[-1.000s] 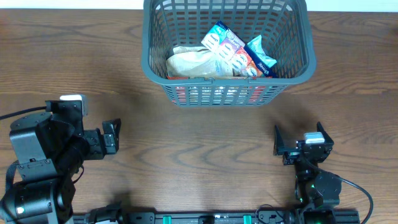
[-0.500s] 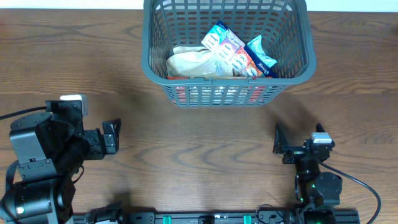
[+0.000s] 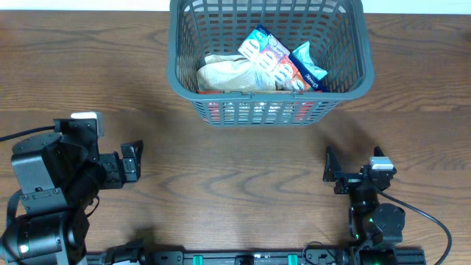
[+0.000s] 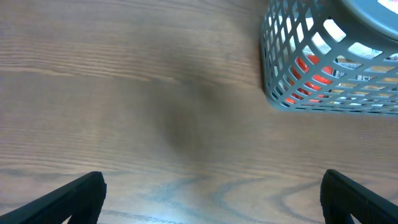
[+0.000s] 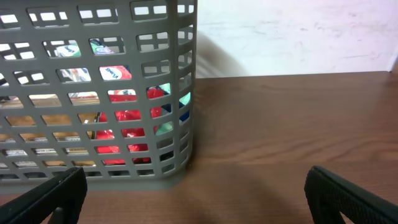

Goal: Pack container

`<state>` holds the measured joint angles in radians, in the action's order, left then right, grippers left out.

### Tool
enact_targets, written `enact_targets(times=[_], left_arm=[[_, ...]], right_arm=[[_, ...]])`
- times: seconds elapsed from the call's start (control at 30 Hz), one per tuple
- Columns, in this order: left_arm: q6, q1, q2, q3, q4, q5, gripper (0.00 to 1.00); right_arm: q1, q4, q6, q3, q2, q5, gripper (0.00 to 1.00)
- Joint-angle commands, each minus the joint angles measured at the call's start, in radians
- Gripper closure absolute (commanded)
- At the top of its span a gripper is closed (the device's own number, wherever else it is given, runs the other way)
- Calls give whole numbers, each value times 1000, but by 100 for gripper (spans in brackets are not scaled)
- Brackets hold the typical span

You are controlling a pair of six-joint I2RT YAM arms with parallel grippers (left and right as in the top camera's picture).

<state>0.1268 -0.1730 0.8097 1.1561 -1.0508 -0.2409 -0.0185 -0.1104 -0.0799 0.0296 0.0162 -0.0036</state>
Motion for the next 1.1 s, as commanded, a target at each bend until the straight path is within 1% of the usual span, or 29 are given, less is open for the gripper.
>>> enact_targets(times=[0.0,0.03,0.13,0.67,0.77,0.87,0.97,1.07], left_arm=[[-12,1,0,3,-2,-13,1],[-13,1,0,3,-2,-13,0],[-13,1,0,3,-2,-13,2],[-12,2,-17,3,-2,-13,1],[18,31,-80,3,-11,44,1],[18,97,-180,-16,-16,50,1],[18,172,-319,-68,-3,50,1],[18,204,-458,-150,34,51,1]], right_arm=[[6,3,-16,-9,-11,3,1],[6,3,-16,-9,-11,3,1],[6,3,-16,-9,-11,3,1],[6,3,-16,-9,-11,3,1],[6,3,-16,-9,-11,3,1],[6,3,-16,-9,-11,3,1],[6,3,-16,-9,-11,3,1],[6,3,-16,-9,-11,3,1]])
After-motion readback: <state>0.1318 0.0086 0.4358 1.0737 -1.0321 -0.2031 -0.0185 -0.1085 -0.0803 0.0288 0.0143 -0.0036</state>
